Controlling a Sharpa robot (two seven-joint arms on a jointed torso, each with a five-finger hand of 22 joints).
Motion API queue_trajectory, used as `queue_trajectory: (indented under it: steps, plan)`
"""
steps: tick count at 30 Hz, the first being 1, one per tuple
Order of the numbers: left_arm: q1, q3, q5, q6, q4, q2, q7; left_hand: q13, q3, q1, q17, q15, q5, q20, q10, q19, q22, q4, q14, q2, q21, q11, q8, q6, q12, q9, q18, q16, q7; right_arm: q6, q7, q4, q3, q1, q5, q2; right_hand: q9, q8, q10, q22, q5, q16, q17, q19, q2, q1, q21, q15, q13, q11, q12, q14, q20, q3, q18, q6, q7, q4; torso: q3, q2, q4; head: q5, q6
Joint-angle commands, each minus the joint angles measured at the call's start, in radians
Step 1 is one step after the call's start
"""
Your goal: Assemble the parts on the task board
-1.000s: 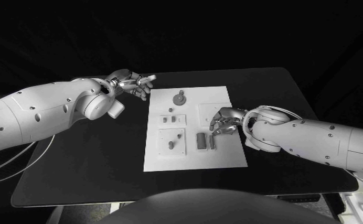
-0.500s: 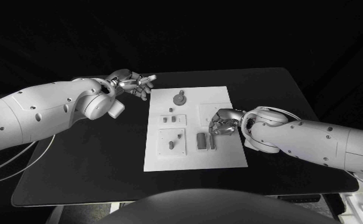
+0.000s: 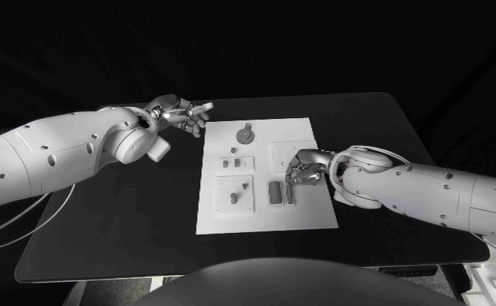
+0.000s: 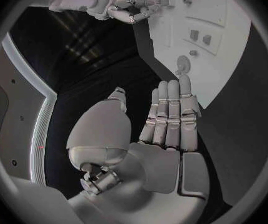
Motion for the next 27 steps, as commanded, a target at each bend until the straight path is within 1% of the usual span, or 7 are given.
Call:
queue_trajectory:
  steps: [1,9,12,16,21,26,27]
  plan:
    - [0.001,0.001,-0.002,0.012,0.003,0.001,0.006,0.000,0.007,-0.008,-0.002,-0.002,0.002,-0.002,-0.002,0.008,0.002,0.000,-0.008,0.001,-0.007,-0.004,0.002,-0.005,-0.005,-0.002,0.012,0.004,-0.001,0.021,0.009,0.000,0.000,-0.001,-0.012,0.002,-0.002,0.002,-0.001,0.011,0.004,0.003,0.001,-0.003,0.002,-0.011,0.001,-0.005,-0.001,-0.006,0.000,-0.001,0.003,-0.001,0.007,0.004,0.000,0.005,0.0000,0.000,0.0002,0.000,0.000]
    - [0.001,0.001,-0.002,0.012,0.003,0.001,0.006,0.000,0.007,-0.008,-0.002,-0.002,0.002,-0.002,-0.002,0.008,0.002,0.000,-0.008,0.001,-0.007,-0.004,0.002,-0.006,-0.006,-0.002,0.012,0.004,-0.001,0.040,0.009,-0.004,0.000,-0.003,-0.012,0.006,-0.002,0.001,-0.001,0.011,0.004,0.003,0.001,-0.003,0.003,-0.012,0.001,-0.005,-0.001,-0.006,0.000,-0.001,0.003,0.000,0.007,0.004,0.000,0.006,0.0000,0.000,0.0004,0.000,0.000]
    - [0.001,0.001,-0.002,0.011,0.003,0.001,0.006,0.000,0.007,-0.008,-0.002,-0.002,0.002,-0.002,-0.002,0.008,0.002,0.000,-0.008,0.002,-0.007,-0.004,0.002,-0.006,-0.006,-0.002,0.012,0.004,0.000,0.051,0.010,-0.014,-0.001,-0.005,-0.013,0.012,-0.003,0.002,-0.001,0.011,0.004,0.002,0.001,-0.003,0.005,-0.013,0.001,-0.005,-0.001,-0.006,0.000,-0.001,0.003,0.001,0.007,0.004,0.000,0.007,0.0004,0.000,0.0002,0.000,0.000]
    - [0.001,0.001,-0.002,0.012,0.003,0.001,0.005,0.000,0.007,-0.009,-0.002,-0.002,0.002,-0.001,-0.002,0.008,0.002,0.001,-0.008,0.004,-0.007,-0.004,0.002,-0.006,-0.006,-0.002,0.012,0.004,0.000,0.042,0.016,-0.023,-0.001,-0.014,-0.013,0.019,-0.003,0.002,-0.001,0.010,0.005,0.002,0.001,-0.004,0.008,-0.016,0.001,-0.005,-0.001,-0.006,0.000,-0.002,0.003,0.002,0.007,0.004,0.000,0.009,0.0016,0.000,0.0013,0.002,0.000]
    - [0.001,0.001,-0.002,0.018,-0.001,0.001,0.004,0.000,0.007,-0.010,-0.002,-0.002,0.002,-0.002,-0.002,0.008,0.002,0.000,-0.008,0.007,-0.007,-0.004,0.002,-0.006,-0.005,-0.002,0.012,0.004,0.000,0.029,0.020,-0.029,-0.001,-0.027,-0.013,0.025,-0.004,0.001,0.000,0.011,0.006,0.003,0.001,-0.003,0.004,-0.019,0.001,-0.005,-0.001,-0.006,0.000,-0.001,0.003,0.002,0.007,0.003,0.000,0.009,0.0024,0.001,0.0002,0.007,0.000]
    - [0.001,0.001,-0.002,0.021,-0.001,0.001,0.002,0.000,0.007,-0.010,-0.002,-0.002,0.002,-0.002,-0.002,0.008,0.002,0.000,-0.008,0.009,-0.007,-0.004,0.003,-0.006,-0.006,-0.002,0.012,0.004,0.000,0.018,0.022,-0.029,-0.001,-0.028,-0.013,0.024,-0.005,0.001,0.000,0.011,0.008,0.003,0.002,-0.002,0.006,-0.018,0.002,-0.005,-0.001,-0.006,0.001,-0.001,0.002,0.004,0.007,0.003,0.000,0.009,0.0029,0.000,-0.0008,0.008,0.000]
    - [0.001,0.001,-0.002,0.021,-0.001,0.001,0.002,0.000,0.007,-0.010,-0.002,-0.002,0.002,-0.002,-0.002,0.008,0.002,0.000,-0.008,0.009,-0.007,-0.004,0.003,-0.006,-0.006,-0.002,0.012,0.004,0.000,0.019,0.022,-0.030,-0.001,-0.028,-0.013,0.024,-0.005,0.001,0.001,0.011,0.009,0.004,0.002,-0.002,0.007,-0.018,0.002,-0.005,-0.001,-0.006,0.001,0.000,0.002,0.005,0.007,0.003,0.000,0.009,0.0024,0.000,-0.0007,0.008,0.000]
